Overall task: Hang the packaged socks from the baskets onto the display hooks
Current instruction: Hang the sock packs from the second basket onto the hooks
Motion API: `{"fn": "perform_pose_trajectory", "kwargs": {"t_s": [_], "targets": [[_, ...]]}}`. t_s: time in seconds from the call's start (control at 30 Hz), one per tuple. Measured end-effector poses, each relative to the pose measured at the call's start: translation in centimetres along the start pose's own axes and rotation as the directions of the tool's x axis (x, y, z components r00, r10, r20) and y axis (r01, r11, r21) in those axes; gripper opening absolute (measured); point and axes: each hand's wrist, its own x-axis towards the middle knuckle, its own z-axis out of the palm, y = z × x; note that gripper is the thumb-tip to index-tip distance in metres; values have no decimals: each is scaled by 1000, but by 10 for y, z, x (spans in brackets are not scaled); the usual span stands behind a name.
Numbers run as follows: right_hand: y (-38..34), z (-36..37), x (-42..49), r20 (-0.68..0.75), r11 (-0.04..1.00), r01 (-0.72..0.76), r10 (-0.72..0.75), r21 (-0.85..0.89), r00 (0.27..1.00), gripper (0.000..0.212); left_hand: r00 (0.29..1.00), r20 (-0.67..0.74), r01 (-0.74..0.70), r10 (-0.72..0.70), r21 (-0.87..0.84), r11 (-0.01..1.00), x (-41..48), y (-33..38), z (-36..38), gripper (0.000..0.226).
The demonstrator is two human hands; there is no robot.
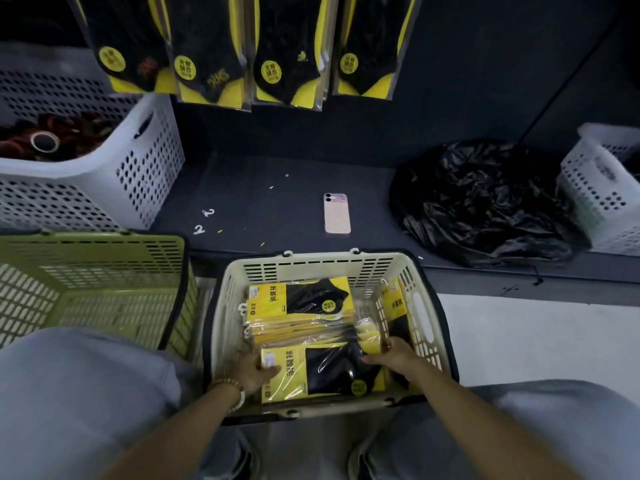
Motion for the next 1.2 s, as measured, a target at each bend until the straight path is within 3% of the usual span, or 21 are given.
{"fn": "perform_pose_trajectory", "kwargs": {"t_s": [0.13, 0.23, 0.3, 0.4, 0.5, 0.6, 0.67, 0.83, 0.93, 1.03, 1.2], "targets": [[-15, -4, -7, 128, 989, 37, -56, 146, 990, 93, 997, -60, 34, -41, -119, 992, -3, 6, -6, 81], [-34, -10, -16, 135, 967, 104, -138, 231, 981, 110, 988, -153, -29, -7, -229, 973, -10, 26, -22, 79], [-48, -16, -22, 81, 935, 156, -191, 319, 978, 108, 973, -211, -152, 94, -276, 949, -15, 45, -42, 66], [-77, -34, -36, 6, 815, 253, -300, 522, 954, 83, 914, -355, -336, 197, -390, 857, -28, 77, -84, 51], [-108, -54, -53, -84, 706, 332, -362, 625, 929, 75, 885, -402, -450, 236, -607, 655, -46, 110, -120, 53], [-135, -63, -67, -159, 589, 362, -369, 723, 916, 76, 850, -391, -489, 353, -835, 252, -67, 142, -134, 40], [-151, -63, -77, -162, 505, 373, -412, 778, 896, 68, 818, -382, -480, 431, -865, 144, -77, 165, -133, 42], [-176, -64, -97, -149, 444, 402, -503, 801, 851, 61, 780, -405, -548, 477, -810, 209, -95, 214, -135, 29], [-188, -79, -101, -330, 513, 572, -489, 640, 808, 70, 739, -497, -642, 456, -724, 251, -105, 231, -154, 21], [-215, -98, -113, -482, 543, 725, -542, 424, 688, 68, 661, -550, -743, 510, -570, 349, -115, 247, -171, 16], [-276, -103, -152, -453, 340, 892, -772, 299, 446, 43, 560, -505, -828, 657, -382, 411, -131, 278, -188, 18]]}}
